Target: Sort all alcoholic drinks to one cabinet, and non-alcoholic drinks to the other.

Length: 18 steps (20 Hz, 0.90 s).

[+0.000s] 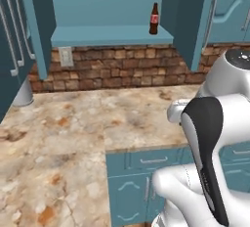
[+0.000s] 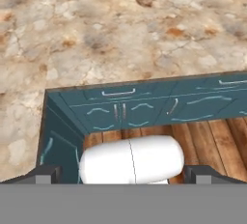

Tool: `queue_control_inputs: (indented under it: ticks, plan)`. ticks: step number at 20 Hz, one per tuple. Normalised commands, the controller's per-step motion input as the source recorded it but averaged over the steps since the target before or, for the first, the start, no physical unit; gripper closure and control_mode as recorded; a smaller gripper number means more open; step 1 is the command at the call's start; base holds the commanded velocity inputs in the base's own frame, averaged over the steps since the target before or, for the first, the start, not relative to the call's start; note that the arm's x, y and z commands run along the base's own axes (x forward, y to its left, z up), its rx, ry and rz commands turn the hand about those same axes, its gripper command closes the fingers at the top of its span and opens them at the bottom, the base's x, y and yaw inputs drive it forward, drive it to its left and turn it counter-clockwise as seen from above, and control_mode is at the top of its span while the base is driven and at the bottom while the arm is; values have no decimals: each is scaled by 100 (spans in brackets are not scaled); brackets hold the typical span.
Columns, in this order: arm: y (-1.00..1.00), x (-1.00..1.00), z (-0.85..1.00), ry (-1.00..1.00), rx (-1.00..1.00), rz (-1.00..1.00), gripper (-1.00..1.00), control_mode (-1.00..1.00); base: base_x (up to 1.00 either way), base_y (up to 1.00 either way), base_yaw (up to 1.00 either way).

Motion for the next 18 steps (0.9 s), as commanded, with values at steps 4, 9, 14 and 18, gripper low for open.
queue_control_inputs:
  ticks: [4, 9, 14, 18]
  plan:
    - [0, 0, 0, 0, 0, 0, -100, 100, -17, -54, 0]
    - [0, 0, 0, 0, 0, 0, -100, 100, 0, -94, 2]
    - [0, 0, 0, 0, 0, 0, -100, 100, -15, -47, 39]
    - [0, 0, 0, 0, 0, 0, -100, 100, -32, -8, 63]
